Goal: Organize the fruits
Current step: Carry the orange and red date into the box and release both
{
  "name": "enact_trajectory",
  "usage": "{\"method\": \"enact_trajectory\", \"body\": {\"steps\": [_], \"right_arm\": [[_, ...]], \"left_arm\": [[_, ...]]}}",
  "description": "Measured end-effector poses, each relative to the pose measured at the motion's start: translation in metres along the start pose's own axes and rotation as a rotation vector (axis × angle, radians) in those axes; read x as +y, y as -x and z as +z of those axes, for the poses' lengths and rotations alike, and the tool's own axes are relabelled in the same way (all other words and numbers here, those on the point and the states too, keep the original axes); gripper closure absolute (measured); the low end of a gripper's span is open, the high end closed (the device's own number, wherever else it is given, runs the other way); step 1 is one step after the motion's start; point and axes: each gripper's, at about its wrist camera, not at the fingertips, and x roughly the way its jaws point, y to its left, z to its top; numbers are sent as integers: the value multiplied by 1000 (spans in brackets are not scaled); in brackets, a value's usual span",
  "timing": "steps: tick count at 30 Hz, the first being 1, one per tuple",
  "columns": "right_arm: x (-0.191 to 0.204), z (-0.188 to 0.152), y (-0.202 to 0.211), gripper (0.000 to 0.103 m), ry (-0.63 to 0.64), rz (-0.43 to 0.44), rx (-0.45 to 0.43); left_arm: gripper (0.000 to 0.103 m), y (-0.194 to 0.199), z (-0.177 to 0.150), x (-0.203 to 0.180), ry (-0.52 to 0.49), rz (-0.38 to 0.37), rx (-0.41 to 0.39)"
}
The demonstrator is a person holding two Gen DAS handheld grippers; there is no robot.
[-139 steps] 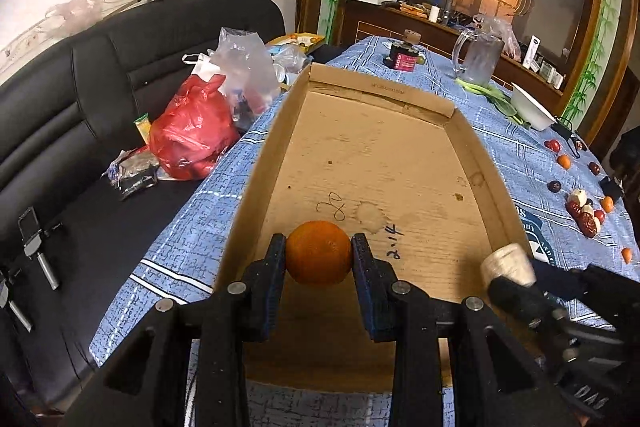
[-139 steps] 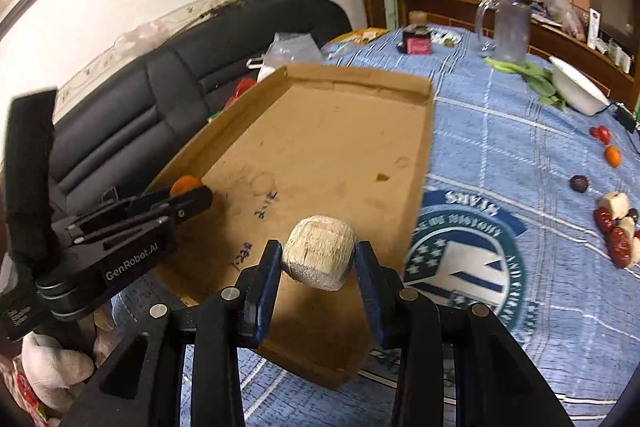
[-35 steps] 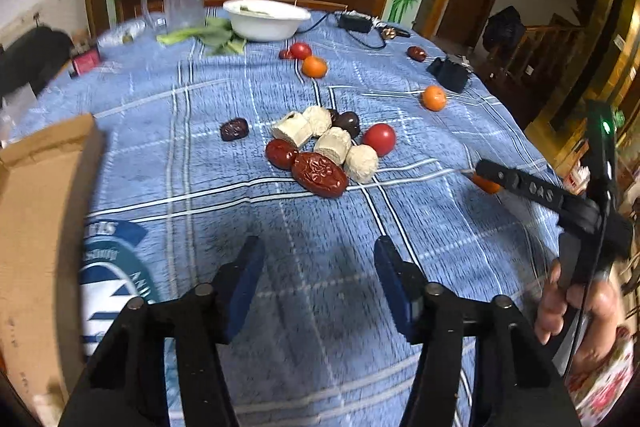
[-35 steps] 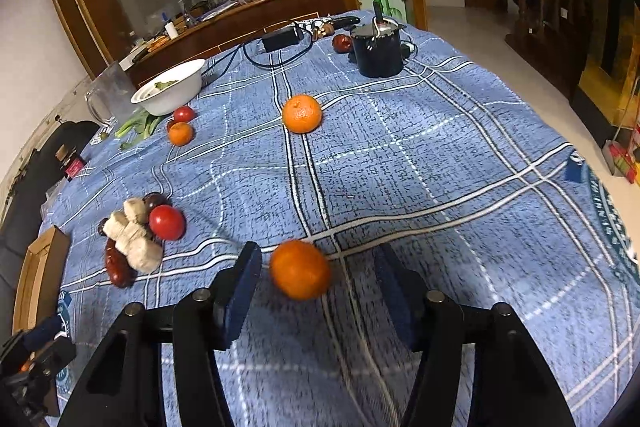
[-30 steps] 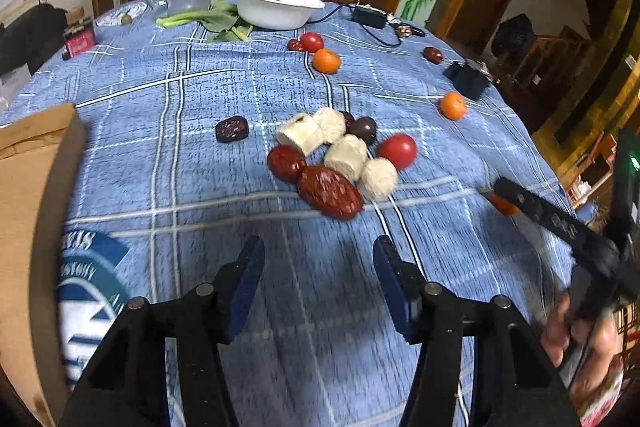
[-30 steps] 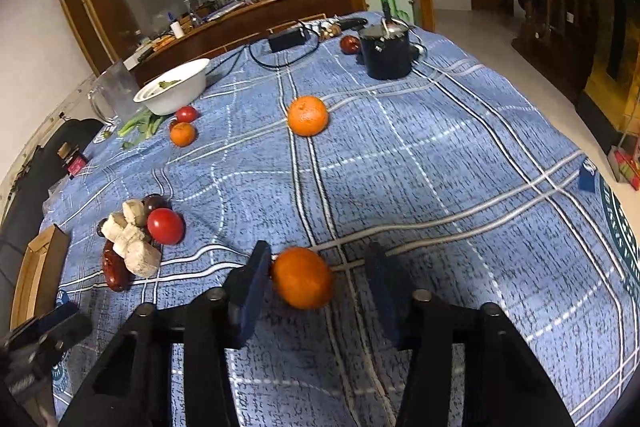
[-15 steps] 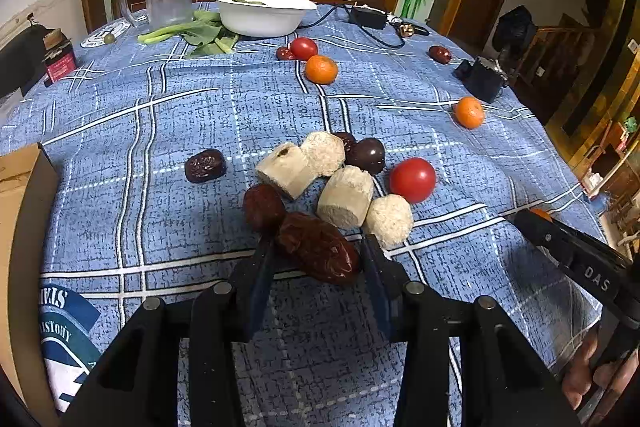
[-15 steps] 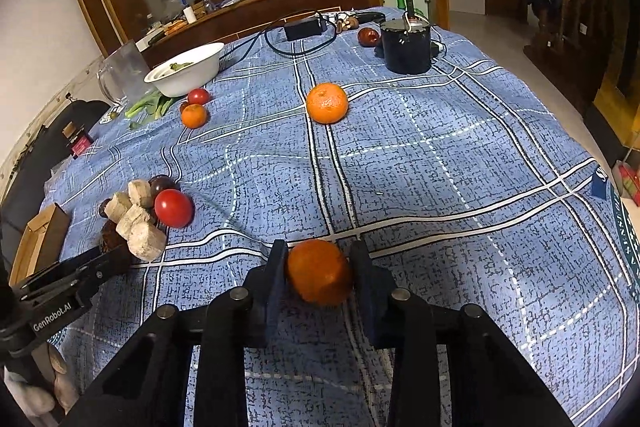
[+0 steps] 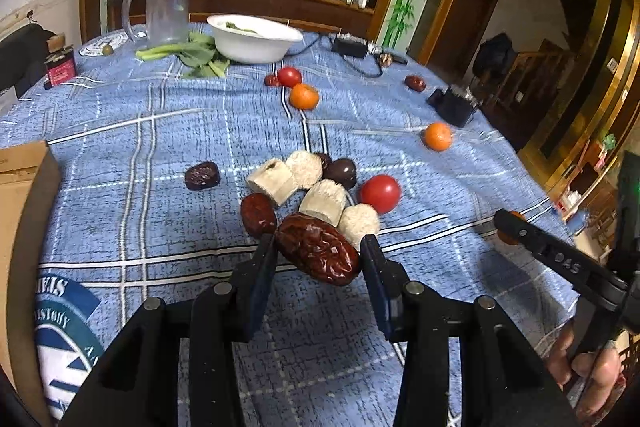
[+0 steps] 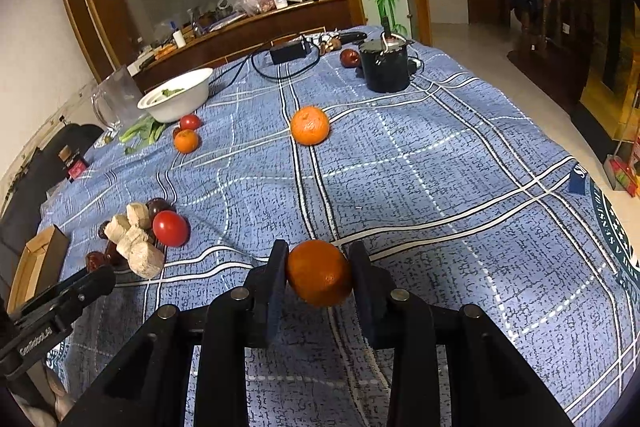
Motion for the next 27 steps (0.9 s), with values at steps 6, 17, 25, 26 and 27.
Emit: {"method": "enact_trajectory", "body": {"steps": [6, 17, 25, 26, 27], "right_arm": [[5, -2, 14, 70, 18, 33, -6], [86, -15, 86, 70, 127, 199, -42], [171, -39, 99, 69, 238, 327, 3], [185, -42, 99, 69, 255, 349, 14], [196, -45, 98, 69, 269, 368, 24]], "left_arm": [[61, 55, -19, 10, 11, -6, -48], [61, 185, -50, 80, 100, 52, -257], [61, 228, -59, 140, 152, 206, -277], [61, 228, -59, 151, 161, 230, -265], [61, 228, -58, 163, 168, 259, -247]]}}
